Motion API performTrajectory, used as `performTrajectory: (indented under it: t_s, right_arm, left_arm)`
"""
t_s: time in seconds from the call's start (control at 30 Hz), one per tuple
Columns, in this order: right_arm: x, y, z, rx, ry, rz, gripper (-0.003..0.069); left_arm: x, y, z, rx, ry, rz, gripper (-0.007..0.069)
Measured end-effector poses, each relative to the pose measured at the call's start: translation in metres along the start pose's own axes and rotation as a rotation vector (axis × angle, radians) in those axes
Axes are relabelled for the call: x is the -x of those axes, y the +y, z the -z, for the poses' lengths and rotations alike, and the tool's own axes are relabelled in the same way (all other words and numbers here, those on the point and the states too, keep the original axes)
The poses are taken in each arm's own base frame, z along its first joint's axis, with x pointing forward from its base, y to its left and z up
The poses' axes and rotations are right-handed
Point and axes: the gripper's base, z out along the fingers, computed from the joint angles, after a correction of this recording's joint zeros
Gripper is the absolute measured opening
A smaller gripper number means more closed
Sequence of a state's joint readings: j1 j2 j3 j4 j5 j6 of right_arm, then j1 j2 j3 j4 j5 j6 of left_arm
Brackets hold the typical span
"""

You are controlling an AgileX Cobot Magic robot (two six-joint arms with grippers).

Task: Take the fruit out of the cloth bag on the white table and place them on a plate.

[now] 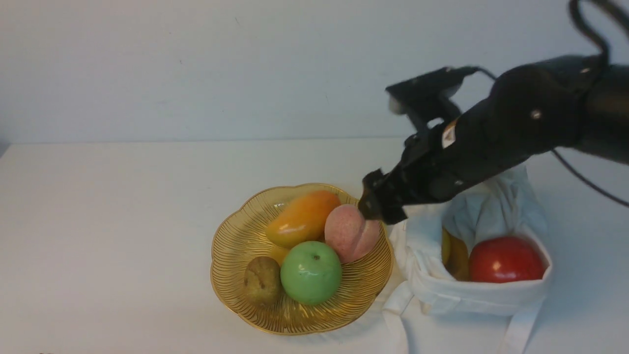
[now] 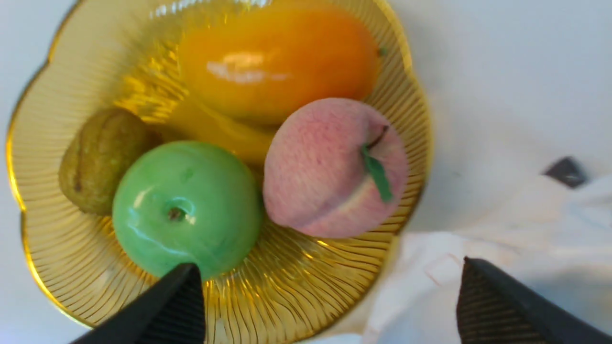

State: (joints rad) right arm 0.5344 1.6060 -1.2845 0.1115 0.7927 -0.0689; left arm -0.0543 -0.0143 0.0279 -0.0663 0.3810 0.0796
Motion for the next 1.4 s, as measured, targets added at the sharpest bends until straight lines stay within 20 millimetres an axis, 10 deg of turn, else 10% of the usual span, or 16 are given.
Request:
performTrajectory:
  t_s: [0.27,0.4,0.57,0.9,1.4]
  right_arm:
    - [-0.021,-0.011,0.174,-0.224,-0.307,-0.090,0.0279]
    - [-0.063,-0.012,0.258,-0.262,-0.558,-0.160,0.0099]
    - [-0.143,-0.011,0.313,-0.266,-0.879,-0.163,-0.0006]
    - [-0.244,-0.003,0.286,-0.181,-1.260,-0.055,-0.0013]
    - [-0.254,-0.002,0.233,-0.141,-1.184,-0.046,-0.0013]
  left_arm:
    - [0.000,0.000,0.000,0.000,0.000,0.000,-0.0008]
    - [0.000,0.000,0.000,0.000,0.000,0.000,-0.0008]
    - [0.000,0.000,0.000,0.000,0.000,0.000,-0.0008]
    - [0.000,0.000,0.000,0.000,0.000,0.000,-0.0008]
    - [0.000,0.000,0.000,0.000,0.000,0.000,-0.0008]
